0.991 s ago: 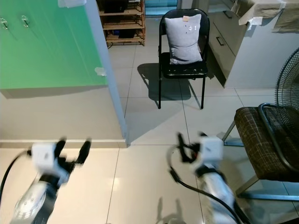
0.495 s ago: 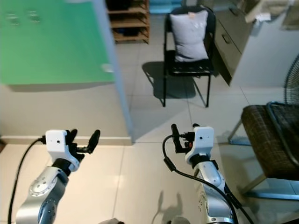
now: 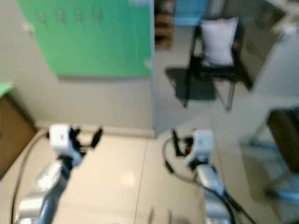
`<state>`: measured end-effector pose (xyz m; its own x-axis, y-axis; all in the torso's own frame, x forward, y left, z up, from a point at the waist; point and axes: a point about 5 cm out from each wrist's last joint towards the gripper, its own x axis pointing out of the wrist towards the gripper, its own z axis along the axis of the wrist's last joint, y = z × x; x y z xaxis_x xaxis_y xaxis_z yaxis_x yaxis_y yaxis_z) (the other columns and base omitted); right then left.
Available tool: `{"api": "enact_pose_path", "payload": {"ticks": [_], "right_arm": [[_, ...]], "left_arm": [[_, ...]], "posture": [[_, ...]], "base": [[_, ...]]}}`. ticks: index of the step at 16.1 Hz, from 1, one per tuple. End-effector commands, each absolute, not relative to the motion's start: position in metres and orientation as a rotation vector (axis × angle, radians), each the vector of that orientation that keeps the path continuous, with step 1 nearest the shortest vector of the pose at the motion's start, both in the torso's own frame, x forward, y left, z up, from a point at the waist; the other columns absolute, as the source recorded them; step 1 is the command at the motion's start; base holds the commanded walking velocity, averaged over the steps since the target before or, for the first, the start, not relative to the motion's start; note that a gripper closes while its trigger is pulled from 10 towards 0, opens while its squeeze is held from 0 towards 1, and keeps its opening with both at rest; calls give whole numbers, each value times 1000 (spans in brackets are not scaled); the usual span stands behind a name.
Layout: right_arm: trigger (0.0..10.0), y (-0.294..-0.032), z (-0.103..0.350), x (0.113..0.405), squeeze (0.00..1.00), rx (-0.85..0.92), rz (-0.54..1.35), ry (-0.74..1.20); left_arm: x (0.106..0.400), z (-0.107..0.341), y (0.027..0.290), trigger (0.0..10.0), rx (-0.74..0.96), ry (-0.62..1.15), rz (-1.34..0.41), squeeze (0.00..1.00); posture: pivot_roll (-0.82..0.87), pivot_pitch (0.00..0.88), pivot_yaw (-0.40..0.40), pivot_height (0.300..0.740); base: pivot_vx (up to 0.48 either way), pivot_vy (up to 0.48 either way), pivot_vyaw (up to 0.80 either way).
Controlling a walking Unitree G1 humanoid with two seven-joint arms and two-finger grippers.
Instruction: Hang keys on a hook
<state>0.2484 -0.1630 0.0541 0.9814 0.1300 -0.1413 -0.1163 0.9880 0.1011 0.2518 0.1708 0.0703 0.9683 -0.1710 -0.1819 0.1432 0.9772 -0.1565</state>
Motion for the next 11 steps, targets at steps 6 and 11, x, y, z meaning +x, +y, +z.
{"api": "enact_pose_path", "payload": {"ticks": [6,11], "right_arm": [[10000,-176,57,245,0,71,84,141],[10000,-177,52,239,0,52,91,166]], "left_arm": [[266,72,159,10000,-74,197,-187,0],[269,71,158,10000,-60,202,-191,0]], "posture": [[-256,4,128,740],[-263,2,129,740]], "base": [[0,222,0],[0,446,0]]}}
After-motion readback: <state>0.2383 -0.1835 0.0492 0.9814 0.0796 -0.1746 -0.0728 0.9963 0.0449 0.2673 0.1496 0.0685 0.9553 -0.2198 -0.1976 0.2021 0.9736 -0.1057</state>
